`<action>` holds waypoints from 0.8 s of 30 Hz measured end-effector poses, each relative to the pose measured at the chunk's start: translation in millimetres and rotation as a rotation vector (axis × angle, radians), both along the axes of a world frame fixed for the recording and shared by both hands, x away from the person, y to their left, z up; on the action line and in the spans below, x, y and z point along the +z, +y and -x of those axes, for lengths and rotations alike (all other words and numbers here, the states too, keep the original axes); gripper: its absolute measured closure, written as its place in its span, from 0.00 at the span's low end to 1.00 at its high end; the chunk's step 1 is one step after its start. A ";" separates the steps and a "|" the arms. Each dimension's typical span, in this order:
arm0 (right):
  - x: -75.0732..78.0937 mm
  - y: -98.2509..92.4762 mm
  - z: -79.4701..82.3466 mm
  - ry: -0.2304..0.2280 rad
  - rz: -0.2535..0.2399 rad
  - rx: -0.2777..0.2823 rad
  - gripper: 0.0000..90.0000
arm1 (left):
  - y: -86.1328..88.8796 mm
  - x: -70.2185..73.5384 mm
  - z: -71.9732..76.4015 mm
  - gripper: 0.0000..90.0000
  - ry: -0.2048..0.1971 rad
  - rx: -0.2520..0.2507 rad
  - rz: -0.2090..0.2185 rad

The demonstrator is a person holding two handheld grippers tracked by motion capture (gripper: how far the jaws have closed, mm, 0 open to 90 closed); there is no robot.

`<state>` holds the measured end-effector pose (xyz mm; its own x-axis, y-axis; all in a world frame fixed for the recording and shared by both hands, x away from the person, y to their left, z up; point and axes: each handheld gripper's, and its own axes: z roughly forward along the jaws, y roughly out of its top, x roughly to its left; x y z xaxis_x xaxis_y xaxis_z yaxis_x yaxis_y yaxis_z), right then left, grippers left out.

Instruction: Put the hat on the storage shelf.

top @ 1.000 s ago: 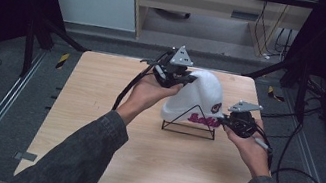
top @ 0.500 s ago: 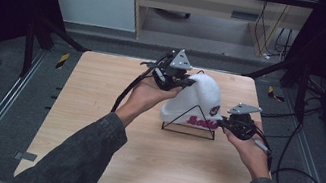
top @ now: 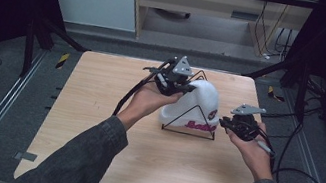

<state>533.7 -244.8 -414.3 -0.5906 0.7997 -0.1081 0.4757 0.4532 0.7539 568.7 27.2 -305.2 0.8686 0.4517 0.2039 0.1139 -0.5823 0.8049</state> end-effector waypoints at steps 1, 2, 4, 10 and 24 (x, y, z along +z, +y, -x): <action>0.5 -0.7 1.1 0.002 -0.004 -0.004 0.87 | -0.5 -1.2 0.7 0.92 -0.003 0.000 -0.008; 1.0 -2.6 2.9 0.001 -0.007 -0.012 0.86 | -1.2 -3.5 1.6 0.92 0.000 -0.001 -0.014; 1.2 -4.1 3.6 -0.004 -0.003 -0.011 0.86 | -1.3 -4.6 1.8 0.92 0.001 -0.001 -0.016; 2.3 -7.6 14.7 -0.013 -0.021 -0.019 0.85 | 0.8 -8.5 0.9 0.91 0.014 0.007 -0.021; 4.2 -9.3 23.0 -0.029 -0.032 -0.026 0.81 | 6.8 -5.5 1.3 0.81 0.022 0.025 0.029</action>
<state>510.7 -254.1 -410.2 -0.5665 0.8181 -0.0992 0.4649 0.4166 0.7812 567.4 34.0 -310.7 0.8609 0.4791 0.1712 0.1463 -0.5554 0.8186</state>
